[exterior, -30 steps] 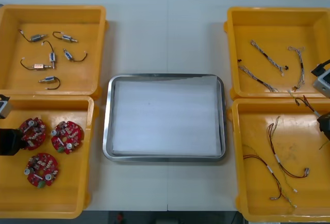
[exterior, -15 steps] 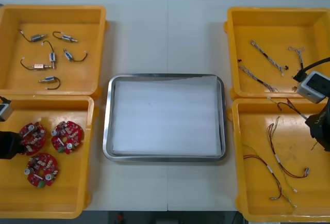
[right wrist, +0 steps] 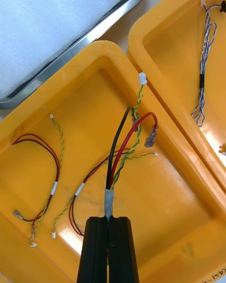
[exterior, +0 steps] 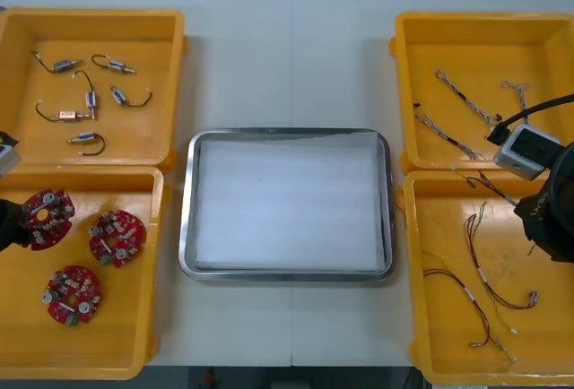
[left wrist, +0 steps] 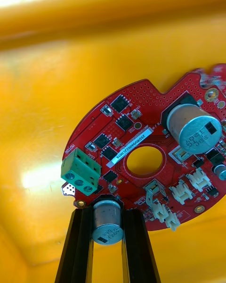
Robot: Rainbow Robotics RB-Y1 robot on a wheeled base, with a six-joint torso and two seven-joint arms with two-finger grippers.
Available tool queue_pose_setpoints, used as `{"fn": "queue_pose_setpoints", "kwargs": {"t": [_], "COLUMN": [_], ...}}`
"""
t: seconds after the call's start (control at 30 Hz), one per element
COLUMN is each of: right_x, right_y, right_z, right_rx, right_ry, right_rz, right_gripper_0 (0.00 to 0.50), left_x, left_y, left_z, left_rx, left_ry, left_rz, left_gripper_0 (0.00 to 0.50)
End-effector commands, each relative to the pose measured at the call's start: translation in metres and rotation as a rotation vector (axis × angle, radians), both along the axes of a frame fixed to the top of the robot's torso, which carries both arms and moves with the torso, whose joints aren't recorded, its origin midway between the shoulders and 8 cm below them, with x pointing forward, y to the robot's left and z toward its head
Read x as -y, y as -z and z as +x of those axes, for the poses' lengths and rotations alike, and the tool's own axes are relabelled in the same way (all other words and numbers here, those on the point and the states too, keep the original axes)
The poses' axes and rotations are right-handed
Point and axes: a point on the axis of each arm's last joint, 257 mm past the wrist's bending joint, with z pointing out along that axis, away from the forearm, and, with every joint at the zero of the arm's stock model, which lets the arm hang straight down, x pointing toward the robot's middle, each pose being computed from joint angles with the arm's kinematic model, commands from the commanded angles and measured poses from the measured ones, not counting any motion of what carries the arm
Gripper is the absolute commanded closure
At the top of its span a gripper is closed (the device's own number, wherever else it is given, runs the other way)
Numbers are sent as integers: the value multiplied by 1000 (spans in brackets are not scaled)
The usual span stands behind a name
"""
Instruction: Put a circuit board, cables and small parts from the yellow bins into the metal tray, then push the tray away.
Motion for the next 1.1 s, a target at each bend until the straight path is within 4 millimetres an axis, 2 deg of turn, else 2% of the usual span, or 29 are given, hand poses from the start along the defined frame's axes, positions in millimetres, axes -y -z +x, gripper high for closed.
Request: {"fn": "queue_pose_setpoints", "kwargs": {"t": [0.03, 0.23, 0.4, 0.43, 0.47, 0.5, 0.67, 0.7, 0.87, 1.1], "right_x": [-7, -8, -8, -8, -8, -7, -7, -7, -7, -7], "right_y": [-9, -8, -8, -8, -8, -8, -9, -8, -8, -8], "right_z": [3, 2, 2, 2, 2, 3, 3, 3, 3, 3], "right_rx": [27, 21, 23, 24, 24, 24, 27, 26, 25, 25], "right_ry": [-19, -26, -26, -25, -25, -22, -21, -20, -23, -21], "right_rz": [-46, -45, -46, -47, -47, -48, -49, -48, -48, -48], "right_gripper_0": [500, 500, 500, 500, 500, 500, 500, 500, 500, 500], "left_x": [11, 49, 85, 98, 98, 113, 149, 163, 201, 241], "left_y": [-54, -73, -83, -85, -85, -88, -92, -92, -94, -86], "left_z": [16, 14, 16, 16, 16, 16, 15, 15, 18, 22], "left_rx": [56, 55, 68, 66, 66, 62, 54, 49, 51, 53], "left_ry": [-133, -90, -42, -23, -23, -2, 56, 75, 109, 173], "left_rz": [13, 27, 21, 13, 13, 0, -14, -25, -48, -35], "left_gripper_0": [500, 500, 500, 500, 500, 500, 500, 500, 500, 500]}}
